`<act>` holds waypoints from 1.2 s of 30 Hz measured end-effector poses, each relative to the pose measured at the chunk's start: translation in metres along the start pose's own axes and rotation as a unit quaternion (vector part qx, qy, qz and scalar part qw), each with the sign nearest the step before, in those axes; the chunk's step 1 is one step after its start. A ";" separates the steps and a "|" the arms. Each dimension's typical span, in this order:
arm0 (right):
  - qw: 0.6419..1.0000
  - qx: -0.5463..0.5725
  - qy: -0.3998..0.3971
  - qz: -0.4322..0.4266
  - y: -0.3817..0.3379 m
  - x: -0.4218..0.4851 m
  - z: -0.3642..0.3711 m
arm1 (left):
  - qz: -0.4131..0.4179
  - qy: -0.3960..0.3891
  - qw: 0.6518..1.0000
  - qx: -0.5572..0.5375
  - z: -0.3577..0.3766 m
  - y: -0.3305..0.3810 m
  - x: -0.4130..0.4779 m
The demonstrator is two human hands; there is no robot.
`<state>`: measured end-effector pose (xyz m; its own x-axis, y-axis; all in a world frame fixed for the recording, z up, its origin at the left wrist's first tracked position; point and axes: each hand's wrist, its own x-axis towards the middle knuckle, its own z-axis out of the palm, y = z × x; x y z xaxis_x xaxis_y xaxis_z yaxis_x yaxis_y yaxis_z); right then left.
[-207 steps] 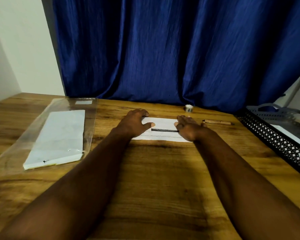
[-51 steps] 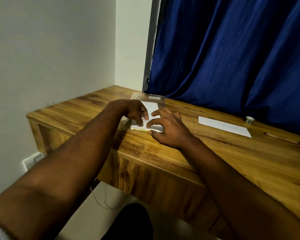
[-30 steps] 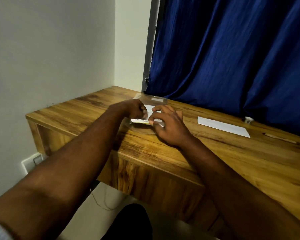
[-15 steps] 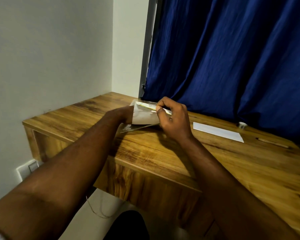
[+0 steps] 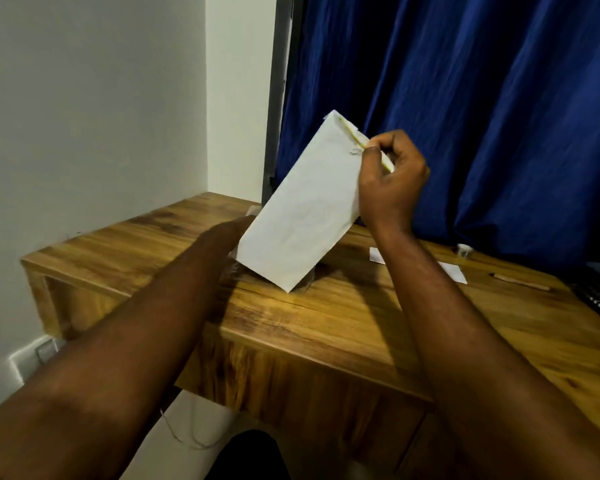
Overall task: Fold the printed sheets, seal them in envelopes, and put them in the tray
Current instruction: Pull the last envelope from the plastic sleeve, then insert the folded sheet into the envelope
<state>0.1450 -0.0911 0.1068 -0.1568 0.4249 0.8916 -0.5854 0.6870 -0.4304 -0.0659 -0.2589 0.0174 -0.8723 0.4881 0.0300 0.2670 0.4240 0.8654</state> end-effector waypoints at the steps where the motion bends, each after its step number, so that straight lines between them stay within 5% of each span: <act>1: 1.000 -0.008 0.017 0.024 0.007 0.004 -0.003 | 0.007 0.024 1.000 -0.013 0.002 0.009 -0.006; 4: 0.990 -0.027 0.074 0.114 0.036 0.013 -0.018 | 0.025 0.052 0.988 -0.144 0.012 0.036 -0.023; 7: 0.967 -0.039 0.133 0.214 0.065 0.018 -0.039 | 0.064 -0.062 0.936 -0.340 0.013 0.058 -0.042; 11: 0.930 -0.051 0.167 0.323 0.102 0.019 -0.065 | 0.092 -0.143 0.913 -0.372 0.022 0.070 -0.020; 15: 0.888 -0.038 0.155 0.431 0.136 0.017 -0.089 | 0.088 -0.113 0.904 -0.404 0.049 0.084 0.008; 22: 0.844 0.001 0.107 0.525 0.164 0.014 -0.125 | 0.130 0.033 0.976 -0.168 0.106 0.101 0.042; 30: 0.844 -0.115 -0.086 0.517 0.201 0.021 -0.154 | 0.106 0.078 0.974 -0.184 0.143 0.085 0.081; 32: 0.836 -0.104 -0.064 0.536 0.212 0.014 -0.157 | 0.132 0.159 0.977 -0.043 0.154 0.073 0.089; 36: 0.835 -0.052 -0.050 0.545 0.230 0.000 -0.160 | 0.254 0.237 0.915 0.207 0.184 0.067 0.089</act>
<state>0.1379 0.1610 -0.0150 -0.6203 0.7837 -0.0331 0.0200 -0.0264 -0.9995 -0.0501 -0.0462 -0.0142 -0.6462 0.3590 0.6735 0.7338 0.5347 0.4191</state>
